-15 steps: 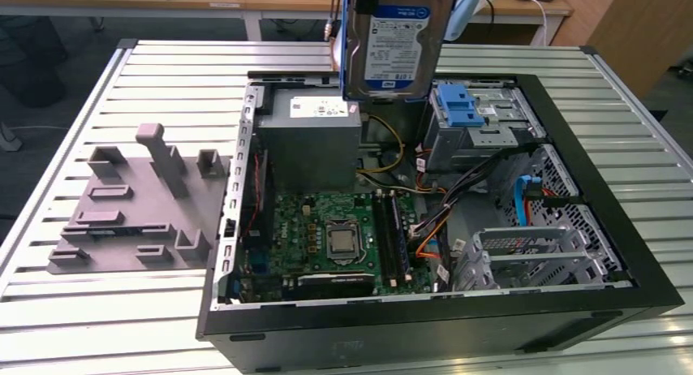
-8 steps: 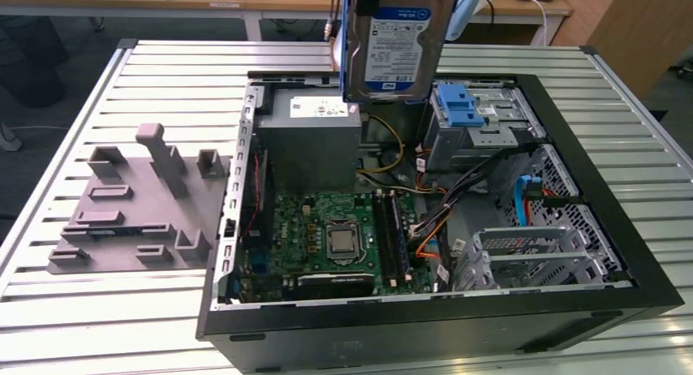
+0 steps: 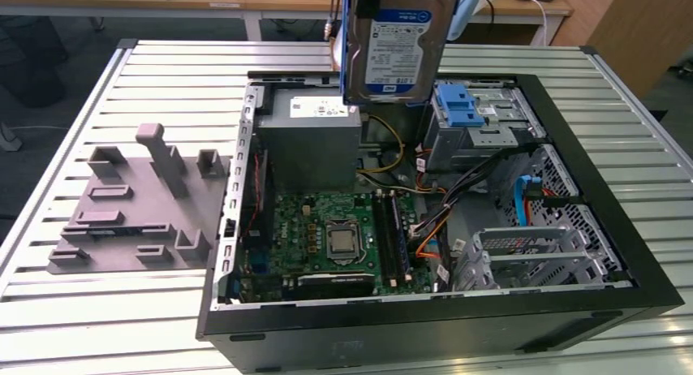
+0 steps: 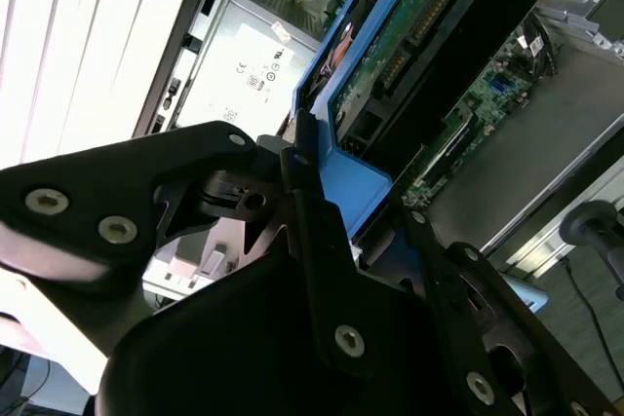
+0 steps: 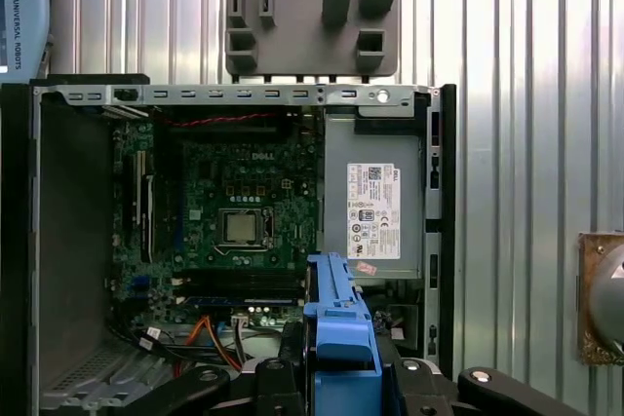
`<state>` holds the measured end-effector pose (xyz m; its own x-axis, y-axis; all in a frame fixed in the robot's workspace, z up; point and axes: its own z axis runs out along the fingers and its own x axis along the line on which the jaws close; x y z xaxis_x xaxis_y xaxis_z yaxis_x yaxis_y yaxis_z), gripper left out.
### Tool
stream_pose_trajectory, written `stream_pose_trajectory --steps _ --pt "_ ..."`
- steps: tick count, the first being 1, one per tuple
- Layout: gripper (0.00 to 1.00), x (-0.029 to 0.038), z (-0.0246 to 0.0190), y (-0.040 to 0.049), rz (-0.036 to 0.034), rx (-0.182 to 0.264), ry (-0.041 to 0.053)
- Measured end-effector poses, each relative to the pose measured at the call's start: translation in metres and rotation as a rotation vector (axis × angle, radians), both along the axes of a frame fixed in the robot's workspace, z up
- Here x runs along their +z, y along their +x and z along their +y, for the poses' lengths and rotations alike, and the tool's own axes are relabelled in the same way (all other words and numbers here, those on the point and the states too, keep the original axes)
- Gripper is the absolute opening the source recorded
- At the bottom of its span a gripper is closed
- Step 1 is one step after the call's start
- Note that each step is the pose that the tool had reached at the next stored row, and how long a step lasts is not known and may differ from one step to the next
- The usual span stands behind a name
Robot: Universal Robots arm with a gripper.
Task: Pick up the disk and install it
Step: 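Pick up the disk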
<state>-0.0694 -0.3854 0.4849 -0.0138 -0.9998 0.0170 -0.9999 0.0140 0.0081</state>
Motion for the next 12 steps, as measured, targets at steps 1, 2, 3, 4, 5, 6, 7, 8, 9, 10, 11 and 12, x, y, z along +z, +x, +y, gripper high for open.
stream_pose_trajectory --steps 1,2,3,4,5,6,7,8,9,10,11,12 --pt "0.36 0.0 -0.0005 0.0 0.0 0.0 -0.0003" --pt "0.36 0.0 -0.001 0.0 0.0 0.0 -0.0005" --pt "0.36 -0.0001 -0.0015 0.0 0.0 0.0 -0.0007" --pt "0.36 -0.0001 -0.002 0.0 0.0 0.0 -0.0009" --pt "0.36 -0.0001 -0.0025 0.0 0.0 0.0 -0.0011" --pt "0.36 -0.0001 -0.003 0.0 0.0 0.0 -0.0013" --pt "0.36 -0.0002 -0.0036 0.0 0.0 0.0 -0.0015" --pt "0.36 -0.0002 -0.0041 0.0 0.0 0.0 -0.0017" --pt "0.36 -0.0002 -0.0046 0.0 0.0 0.0 -0.0019" --pt "0.36 -0.0003 -0.0051 0.0 0.0 0.0 -0.0021" --pt "0.36 -0.0004 -0.0055 0.0 -0.0001 0.0 -0.0024" --pt "0.36 -0.0004 -0.0059 0.0 -0.0001 0.0 -0.0028"
